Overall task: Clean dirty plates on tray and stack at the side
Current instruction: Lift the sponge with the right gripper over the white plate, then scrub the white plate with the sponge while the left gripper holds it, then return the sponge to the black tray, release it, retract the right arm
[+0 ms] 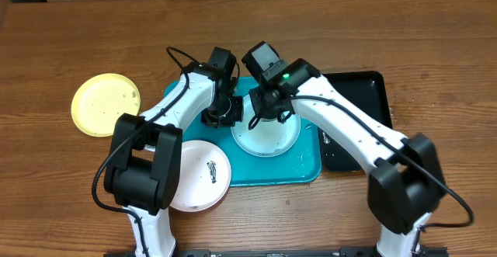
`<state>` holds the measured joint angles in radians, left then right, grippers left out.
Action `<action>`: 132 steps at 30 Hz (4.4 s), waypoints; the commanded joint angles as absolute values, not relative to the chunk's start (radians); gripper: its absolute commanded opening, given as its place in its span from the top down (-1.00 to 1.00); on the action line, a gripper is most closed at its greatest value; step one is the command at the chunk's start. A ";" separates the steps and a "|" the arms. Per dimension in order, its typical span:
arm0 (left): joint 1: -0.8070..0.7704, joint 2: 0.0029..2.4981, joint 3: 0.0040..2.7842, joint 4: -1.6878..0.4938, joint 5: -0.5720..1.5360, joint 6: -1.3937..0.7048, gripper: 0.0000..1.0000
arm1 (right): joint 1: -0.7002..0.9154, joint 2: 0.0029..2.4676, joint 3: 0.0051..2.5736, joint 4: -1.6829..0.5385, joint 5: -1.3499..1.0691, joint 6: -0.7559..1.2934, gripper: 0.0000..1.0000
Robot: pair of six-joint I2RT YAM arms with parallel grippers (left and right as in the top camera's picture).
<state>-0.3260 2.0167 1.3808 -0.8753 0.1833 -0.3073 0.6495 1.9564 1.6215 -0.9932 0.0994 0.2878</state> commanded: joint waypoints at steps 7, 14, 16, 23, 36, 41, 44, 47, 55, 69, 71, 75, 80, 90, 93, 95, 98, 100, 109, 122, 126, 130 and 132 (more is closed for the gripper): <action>-0.326 2.035 1.370 -0.881 0.184 -0.285 0.92 | 0.598 2.050 1.642 -1.005 0.190 0.292 0.93; -0.328 2.035 1.370 -0.881 0.184 -0.284 0.92 | 0.574 2.085 1.637 -1.019 0.190 0.288 0.93; -0.327 2.035 1.370 -0.881 0.184 -0.284 0.92 | 0.574 2.086 1.633 -1.019 0.190 0.285 0.93; -0.327 2.035 1.370 -0.880 0.184 -0.285 0.92 | 0.574 2.088 1.614 -0.999 0.190 0.285 0.93; -0.328 2.035 1.370 -0.878 0.184 -0.285 0.92 | 0.575 2.088 1.565 -0.954 0.190 0.285 0.66; -0.328 2.035 1.370 -0.877 0.184 -0.285 0.92 | 0.575 2.088 1.565 -0.958 0.190 0.285 0.66; -0.328 2.035 1.370 -0.877 0.184 -0.285 0.92 | 0.575 2.088 1.565 -0.958 0.190 0.285 0.62; -0.328 2.035 1.370 -0.877 0.184 -0.285 0.92 | 0.575 2.088 1.565 -0.959 0.190 0.285 0.67; -0.328 2.035 1.370 -0.878 0.184 -0.284 0.92 | 0.571 2.088 1.523 -0.920 0.191 0.276 0.92; -0.328 2.035 1.370 -0.878 0.184 -0.284 0.92 | 0.563 2.088 1.421 -0.812 0.083 0.219 0.93; -0.328 2.035 1.370 -0.878 0.184 -0.284 0.92 | 0.556 2.088 1.421 -0.809 0.027 0.196 0.93; -0.328 2.035 1.370 -0.877 0.184 -0.284 0.92 | 0.544 2.088 1.421 -0.793 -0.126 0.151 0.93; -0.328 2.035 1.370 -0.878 0.184 -0.284 0.92 | 0.542 2.088 1.421 -0.760 -0.311 0.151 0.93; -0.328 2.035 1.370 -0.878 0.184 -0.284 0.92 | 0.521 2.083 1.489 -0.857 -0.577 0.103 0.93; -0.328 2.035 1.370 -0.878 0.184 -0.284 0.92 | 0.447 2.054 1.596 -1.020 -0.594 0.066 0.93; -0.328 2.035 1.370 -0.878 0.184 -0.284 0.92 | 0.408 2.029 1.641 -1.087 -0.593 0.030 0.93; -0.328 2.035 1.370 -0.878 0.184 -0.284 0.92 | 0.356 1.989 1.673 -1.144 -0.551 0.020 0.93; -0.328 2.035 1.370 -0.878 0.184 -0.284 0.91 | 0.315 1.963 1.676 -1.182 -0.487 0.022 0.93; -0.328 2.035 1.370 -0.877 0.184 -0.285 0.92 | 0.168 1.953 1.636 -1.315 -0.150 0.060 0.93; -0.328 2.035 1.370 -0.877 0.184 -0.285 0.88 | 0.160 1.954 1.424 -1.148 0.056 0.161 0.89; -0.328 2.035 1.370 -0.878 0.185 -0.285 0.88 | 0.160 1.954 1.398 -1.129 0.055 0.160 0.29; -0.328 2.035 1.370 -0.878 0.185 -0.285 0.75 | 0.152 1.954 1.454 -1.154 0.056 0.160 -0.25; -0.328 2.035 1.370 -0.878 0.185 -0.285 0.66 | 0.138 1.954 1.510 -1.187 0.056 0.160 -0.38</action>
<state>-0.3260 2.0171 1.3804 -0.8749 0.1829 -0.3035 0.1562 1.9774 1.4200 -1.1656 0.0444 0.1562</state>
